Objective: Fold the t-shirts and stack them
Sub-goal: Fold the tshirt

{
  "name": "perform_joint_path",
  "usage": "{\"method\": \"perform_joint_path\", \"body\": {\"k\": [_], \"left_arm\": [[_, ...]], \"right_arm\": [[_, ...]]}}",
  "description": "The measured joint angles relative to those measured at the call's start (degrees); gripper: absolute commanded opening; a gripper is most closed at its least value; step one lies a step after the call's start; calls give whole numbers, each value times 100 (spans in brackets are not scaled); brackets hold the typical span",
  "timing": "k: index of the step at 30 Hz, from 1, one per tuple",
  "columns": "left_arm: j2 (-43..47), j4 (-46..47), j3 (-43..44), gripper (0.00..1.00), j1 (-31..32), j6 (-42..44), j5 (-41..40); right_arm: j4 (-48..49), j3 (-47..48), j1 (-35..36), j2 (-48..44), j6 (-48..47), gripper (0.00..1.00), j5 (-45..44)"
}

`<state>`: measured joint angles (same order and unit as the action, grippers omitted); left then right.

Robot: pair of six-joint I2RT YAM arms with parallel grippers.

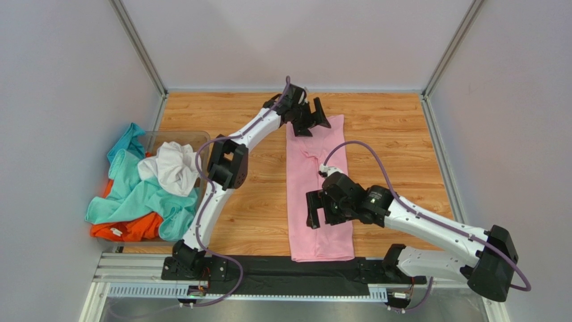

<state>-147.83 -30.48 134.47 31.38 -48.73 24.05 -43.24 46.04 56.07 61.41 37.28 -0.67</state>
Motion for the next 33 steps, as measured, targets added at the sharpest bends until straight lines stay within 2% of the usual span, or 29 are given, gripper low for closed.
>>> {"method": "perform_joint_path", "body": {"k": [2, 5, 12, 16, 22, 25, 28, 33], "left_arm": [[382, -28, -219, 100, -2, 164, 55], [1410, -101, -909, 100, -17, 431, 79], [5053, -72, -3718, 100, -13, 1117, -481], [6535, -13, -5202, 100, -7, 1331, -826], [7423, -184, -7444, 100, -7, 1316, -1099], [7731, -365, -8244, 100, -7, 1270, -1126], [8109, -492, -8673, 100, 0, 1200, -1104], [8498, -487, -8843, 100, 4, 1067, -1071]], "right_arm": [[-48, 33, -387, 153, -96, 100, -96], [-44, 144, -778, 459, -249, 100, -258], [286, 767, -1228, 1873, -636, 100, -468], [452, 1228, -1425, 2874, -811, 100, -710], [625, 1862, -1620, 3985, -951, 100, -767], [636, 2140, -1700, 4363, -981, 100, -811], [629, 2396, -1759, 4562, -1001, 100, -841], [647, 2815, -1906, 4883, -1036, 100, -868]]}}
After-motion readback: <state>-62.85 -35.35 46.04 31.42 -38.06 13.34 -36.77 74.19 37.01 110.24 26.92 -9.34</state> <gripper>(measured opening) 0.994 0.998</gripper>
